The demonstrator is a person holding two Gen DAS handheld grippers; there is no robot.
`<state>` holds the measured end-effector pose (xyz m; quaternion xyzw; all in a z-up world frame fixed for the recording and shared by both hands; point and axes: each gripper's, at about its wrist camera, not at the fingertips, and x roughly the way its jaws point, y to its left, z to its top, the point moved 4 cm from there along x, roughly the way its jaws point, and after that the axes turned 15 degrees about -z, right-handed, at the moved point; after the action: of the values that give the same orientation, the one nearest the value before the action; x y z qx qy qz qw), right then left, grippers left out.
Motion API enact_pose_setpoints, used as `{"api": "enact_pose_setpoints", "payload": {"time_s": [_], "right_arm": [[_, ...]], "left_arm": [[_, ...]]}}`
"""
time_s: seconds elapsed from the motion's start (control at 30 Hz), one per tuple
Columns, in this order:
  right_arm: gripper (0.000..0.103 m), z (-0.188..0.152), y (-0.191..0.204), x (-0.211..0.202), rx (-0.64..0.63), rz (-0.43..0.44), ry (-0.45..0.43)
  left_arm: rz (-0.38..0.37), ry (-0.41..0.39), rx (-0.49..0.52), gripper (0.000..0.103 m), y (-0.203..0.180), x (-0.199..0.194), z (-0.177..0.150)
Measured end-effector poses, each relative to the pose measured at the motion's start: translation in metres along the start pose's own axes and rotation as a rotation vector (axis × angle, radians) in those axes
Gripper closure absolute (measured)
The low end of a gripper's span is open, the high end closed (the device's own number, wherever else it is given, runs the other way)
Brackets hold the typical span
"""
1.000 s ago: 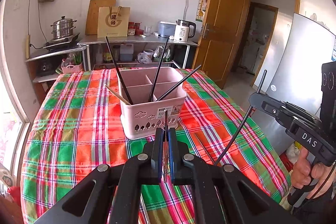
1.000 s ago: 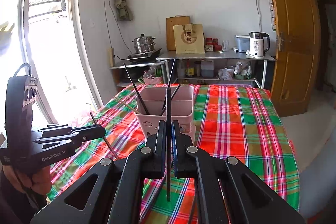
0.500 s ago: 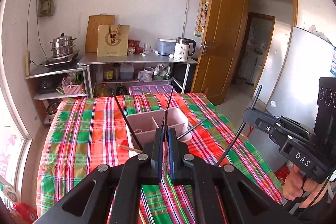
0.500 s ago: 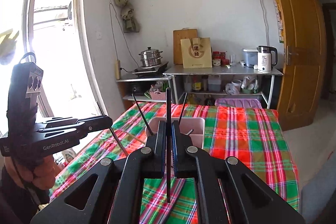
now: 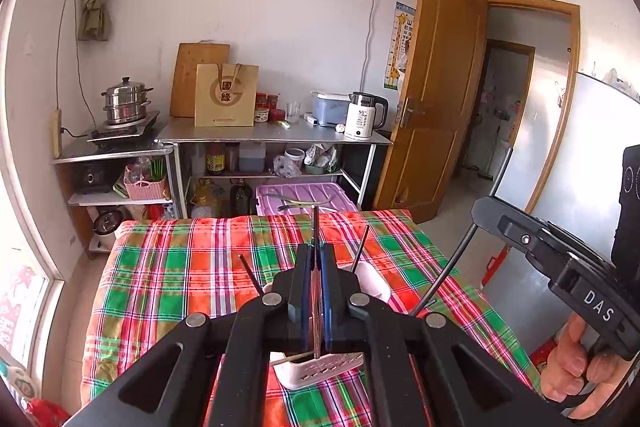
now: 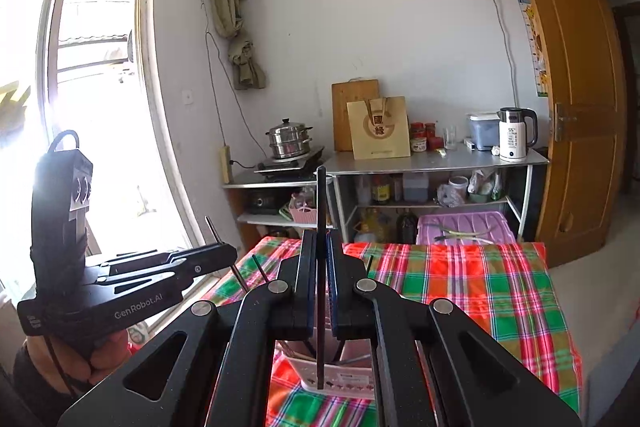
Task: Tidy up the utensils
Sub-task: 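Lower the metal chopstick into the pink basket and open the left gripper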
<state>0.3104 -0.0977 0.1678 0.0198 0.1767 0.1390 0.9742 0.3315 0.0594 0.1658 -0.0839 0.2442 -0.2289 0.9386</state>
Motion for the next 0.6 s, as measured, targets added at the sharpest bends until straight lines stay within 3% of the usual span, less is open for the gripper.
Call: {"api": "enact_pose_setpoints", "payload": {"time_s": [0.6], "right_arm": [[0.098, 0.009, 0.005, 0.048, 0.038, -0.036, -0.003]], "left_arm": [[0.003, 0.046, -0.034, 0.099, 0.042, 0.049, -0.017]]}}
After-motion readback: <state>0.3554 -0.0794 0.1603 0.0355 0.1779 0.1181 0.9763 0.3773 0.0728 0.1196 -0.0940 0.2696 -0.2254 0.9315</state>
